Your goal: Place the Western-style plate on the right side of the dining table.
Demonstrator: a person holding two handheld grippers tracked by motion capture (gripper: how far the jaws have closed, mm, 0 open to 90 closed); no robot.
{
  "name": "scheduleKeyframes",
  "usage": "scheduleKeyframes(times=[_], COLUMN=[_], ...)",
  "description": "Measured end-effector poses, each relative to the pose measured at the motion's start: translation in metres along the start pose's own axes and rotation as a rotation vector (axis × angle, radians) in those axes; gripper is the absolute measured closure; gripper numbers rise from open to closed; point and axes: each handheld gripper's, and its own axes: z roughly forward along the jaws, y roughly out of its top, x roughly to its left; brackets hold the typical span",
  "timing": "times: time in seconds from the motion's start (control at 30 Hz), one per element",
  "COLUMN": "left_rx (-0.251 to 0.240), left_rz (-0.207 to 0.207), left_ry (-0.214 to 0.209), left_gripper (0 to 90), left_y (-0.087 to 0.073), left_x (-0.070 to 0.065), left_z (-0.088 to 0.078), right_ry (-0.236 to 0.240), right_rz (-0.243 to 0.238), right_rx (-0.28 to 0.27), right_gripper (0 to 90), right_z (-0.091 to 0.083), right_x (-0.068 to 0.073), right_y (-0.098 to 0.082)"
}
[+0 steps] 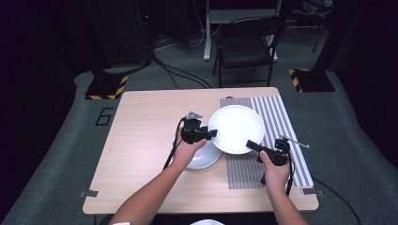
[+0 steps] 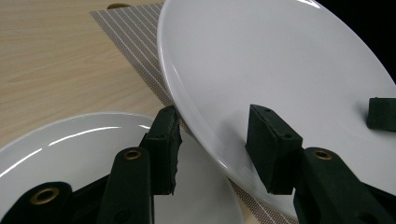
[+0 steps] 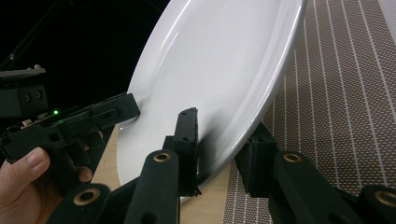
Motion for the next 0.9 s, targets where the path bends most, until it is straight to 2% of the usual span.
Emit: scheduleKeyframes(times=[0.27, 0.3, 0.67, 0.87, 0.9], left_rx=[0.010, 0.000, 0.012, 0.016, 0.023], left_rz=[0.017, 0.003, 0.025, 0.021, 0.035], left_ry=[-0.016, -0.017, -0.034, -0.041, -0.045], left_gripper=[54.8, 54.8, 54.8, 54.7, 54.7], left_y=[0.005, 0.005, 0.010, 0.011, 0.012], left_x=[-0.006, -0.008, -0.015, -0.018, -0.018], left_z=[0.009, 0.011, 0.022, 0.028, 0.029], right_ry=[-0.016, -0.018, -0.031, -0.039, -0.039], right_rz=[0.007, 0.009, 0.025, 0.031, 0.034], right_rx=[-0.020, -0.020, -0.043, -0.043, -0.045], right_gripper=[71.2, 71.2, 71.3, 71.3, 71.3], right_z=[-0.008, -0.010, -0.020, -0.023, -0.024], right_x=[-0.004, -0.004, -0.011, -0.014, -0.014], right_y=[0.001, 0.002, 0.002, 0.001, 0.001])
